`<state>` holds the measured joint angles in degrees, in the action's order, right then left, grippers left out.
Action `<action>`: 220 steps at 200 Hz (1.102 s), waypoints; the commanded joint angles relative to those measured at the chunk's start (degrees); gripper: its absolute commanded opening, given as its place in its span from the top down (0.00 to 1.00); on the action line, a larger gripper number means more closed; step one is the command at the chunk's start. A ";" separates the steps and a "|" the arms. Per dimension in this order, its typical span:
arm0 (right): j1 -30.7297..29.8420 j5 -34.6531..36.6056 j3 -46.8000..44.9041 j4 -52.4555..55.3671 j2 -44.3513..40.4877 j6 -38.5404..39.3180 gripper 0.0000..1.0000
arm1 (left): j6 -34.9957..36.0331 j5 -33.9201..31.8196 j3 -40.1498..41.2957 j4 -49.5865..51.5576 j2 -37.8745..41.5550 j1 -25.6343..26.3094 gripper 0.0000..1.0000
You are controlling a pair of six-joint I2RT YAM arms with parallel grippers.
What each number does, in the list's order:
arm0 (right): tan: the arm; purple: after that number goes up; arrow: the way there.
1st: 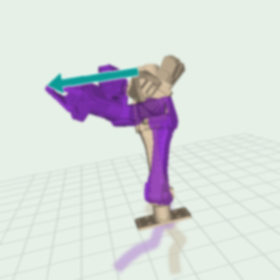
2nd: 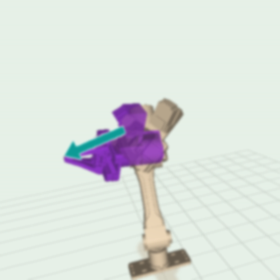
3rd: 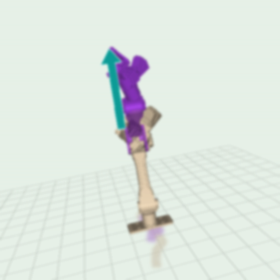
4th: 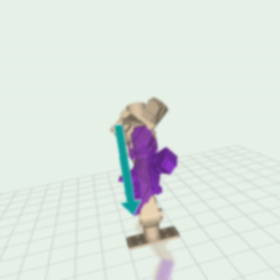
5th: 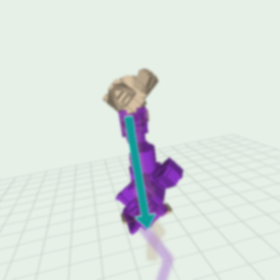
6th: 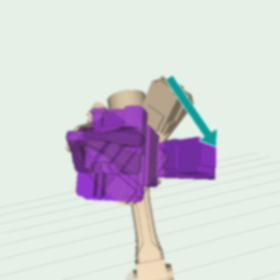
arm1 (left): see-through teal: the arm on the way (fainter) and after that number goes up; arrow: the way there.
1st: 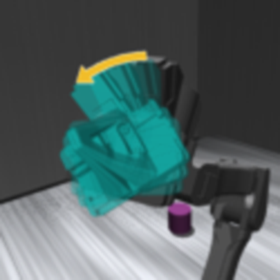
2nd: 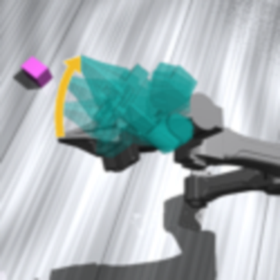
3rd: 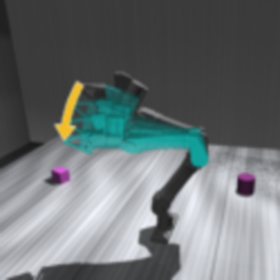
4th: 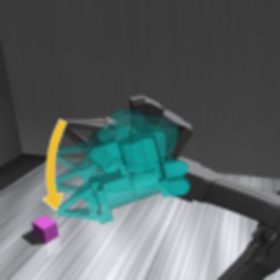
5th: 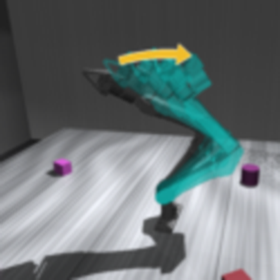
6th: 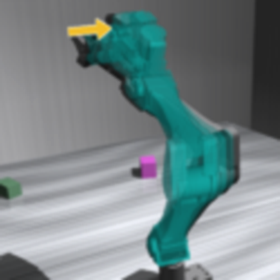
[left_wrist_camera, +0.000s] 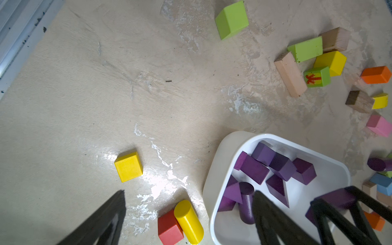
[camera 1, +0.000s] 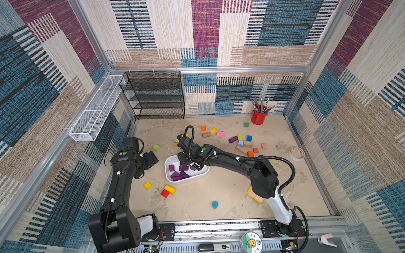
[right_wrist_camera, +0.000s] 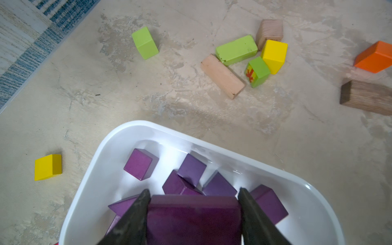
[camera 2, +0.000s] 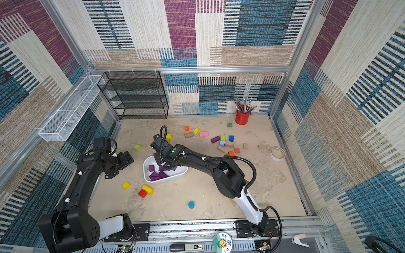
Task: Pick purple bricks into the storage bin
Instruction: Place the building block in the storage box.
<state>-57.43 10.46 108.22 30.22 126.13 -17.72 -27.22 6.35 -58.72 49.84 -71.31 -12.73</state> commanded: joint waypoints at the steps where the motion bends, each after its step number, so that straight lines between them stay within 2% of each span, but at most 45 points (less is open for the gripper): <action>1: -0.48 -0.70 0.96 -3.38 1.29 0.63 0.46 | -0.45 0.24 -0.52 0.87 -0.37 -0.28 0.06; 157: -1.20 -1.53 6.01 -4.95 11.03 0.66 0.43 | -0.10 2.79 -0.70 0.79 -2.43 -1.23 0.08; 220: -1.29 -0.70 7.19 -4.05 12.61 0.65 0.35 | -0.07 3.72 -0.78 0.70 -3.12 -1.29 0.08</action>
<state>-58.61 9.21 114.83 26.98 138.52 -17.32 -27.22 9.26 -58.98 49.91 -74.13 -13.98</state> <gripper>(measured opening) 0.628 0.924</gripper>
